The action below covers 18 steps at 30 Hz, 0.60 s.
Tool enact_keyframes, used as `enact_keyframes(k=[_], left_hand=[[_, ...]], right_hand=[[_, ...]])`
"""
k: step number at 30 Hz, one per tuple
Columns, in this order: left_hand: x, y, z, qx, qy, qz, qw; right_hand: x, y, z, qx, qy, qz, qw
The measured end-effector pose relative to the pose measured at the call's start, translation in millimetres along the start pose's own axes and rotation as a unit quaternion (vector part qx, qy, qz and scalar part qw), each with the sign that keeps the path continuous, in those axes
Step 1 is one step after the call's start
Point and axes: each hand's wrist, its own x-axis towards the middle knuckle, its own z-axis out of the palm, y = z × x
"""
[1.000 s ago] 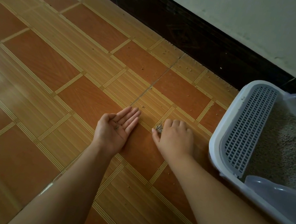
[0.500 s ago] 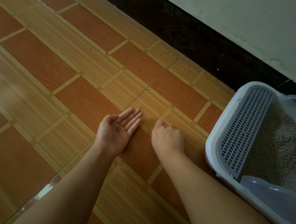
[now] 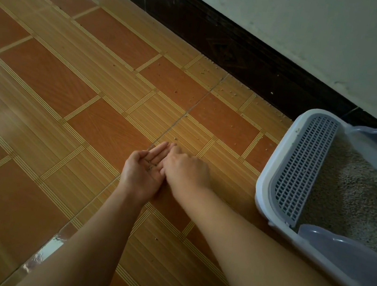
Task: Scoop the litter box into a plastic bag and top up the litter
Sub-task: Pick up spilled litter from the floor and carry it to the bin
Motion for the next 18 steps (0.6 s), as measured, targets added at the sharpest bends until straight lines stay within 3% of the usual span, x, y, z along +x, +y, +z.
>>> enact_keyframes(k=[4,9,12,15,18], left_hand=[[-4.6,-3.1,4.6,0.013,-0.021,-0.016,1.0],[-6.6,-3.2,4.1,-0.001,-0.032,-0.02,0.999],[-3.6,0.9,1.0,-0.027,-0.017,-0.002,1.0],[-0.6,5.2,-1.4,-0.037,-0.009,0.017,0.999],[-1.1,4.0,-0.3,-0.039,-0.013,0.019,0.999]], right_hand=[[-0.2,-19.3,-0.4,0.021,0.025,-0.081,0.996],[-2.5,-18.1,-1.7,0.021,0.058,-0.112,0.992],[-3.4,-3.0,-2.8,0.057,0.137,-0.076,0.986],[0.9,22.4,5.9,0.129,0.12,0.0,0.984],[-4.2,51.0,20.9,0.107,0.077,0.024,0.991]])
